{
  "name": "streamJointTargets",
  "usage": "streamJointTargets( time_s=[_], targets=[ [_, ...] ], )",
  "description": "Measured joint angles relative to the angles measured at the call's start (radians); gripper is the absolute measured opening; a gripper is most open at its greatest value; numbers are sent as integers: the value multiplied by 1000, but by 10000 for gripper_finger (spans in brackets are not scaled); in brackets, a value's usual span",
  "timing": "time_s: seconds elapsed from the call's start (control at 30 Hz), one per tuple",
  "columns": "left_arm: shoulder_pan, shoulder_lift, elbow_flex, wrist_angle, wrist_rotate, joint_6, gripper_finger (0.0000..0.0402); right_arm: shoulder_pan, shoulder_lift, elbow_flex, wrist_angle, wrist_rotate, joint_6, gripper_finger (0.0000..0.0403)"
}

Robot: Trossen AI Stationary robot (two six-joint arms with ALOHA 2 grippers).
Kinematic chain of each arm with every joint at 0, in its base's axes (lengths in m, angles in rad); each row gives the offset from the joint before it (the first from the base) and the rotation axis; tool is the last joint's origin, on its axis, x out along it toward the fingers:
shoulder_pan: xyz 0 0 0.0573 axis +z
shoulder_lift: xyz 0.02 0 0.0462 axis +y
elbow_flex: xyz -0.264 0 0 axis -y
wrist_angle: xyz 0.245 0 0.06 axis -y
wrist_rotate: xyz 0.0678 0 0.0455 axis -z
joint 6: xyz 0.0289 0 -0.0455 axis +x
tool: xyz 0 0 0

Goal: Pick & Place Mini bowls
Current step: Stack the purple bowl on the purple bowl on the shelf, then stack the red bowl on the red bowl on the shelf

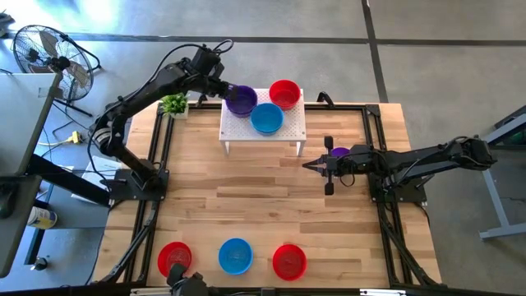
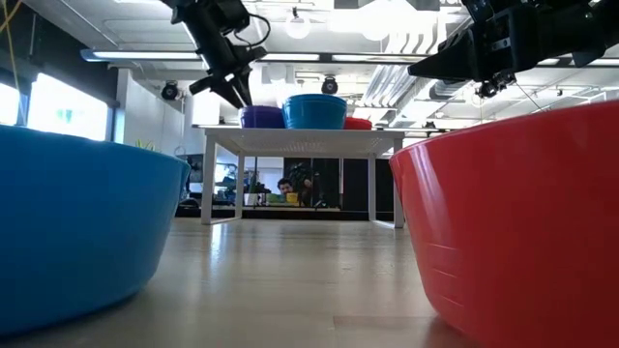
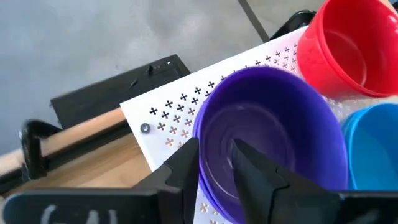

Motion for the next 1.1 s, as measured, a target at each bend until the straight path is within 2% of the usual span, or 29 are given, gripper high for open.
streamJointTargets(
  time_s=[0.17,0.3,0.37,0.5,0.73,0.97,1.1],
  targets=[
    [-5,-53,-2,-30,-25,133,92,0,0,0,0,0,0,0],
    [-66,-107,-77,20,-122,184,67,0,0,0,-15,0,12,0],
    [-98,-169,-166,81,-150,209,44,0,0,0,-29,0,24,0],
    [-159,-313,-388,317,-143,251,5,0,0,0,-34,0,26,0],
    [-282,-552,-779,725,-93,323,11,0,0,0,-43,5,89,1],
    [-385,-682,-1138,1121,-91,361,2,65,0,42,-161,220,144,24],
    [-417,-693,-1266,1280,-88,389,2,143,0,73,-210,273,166,50]
  ],
)
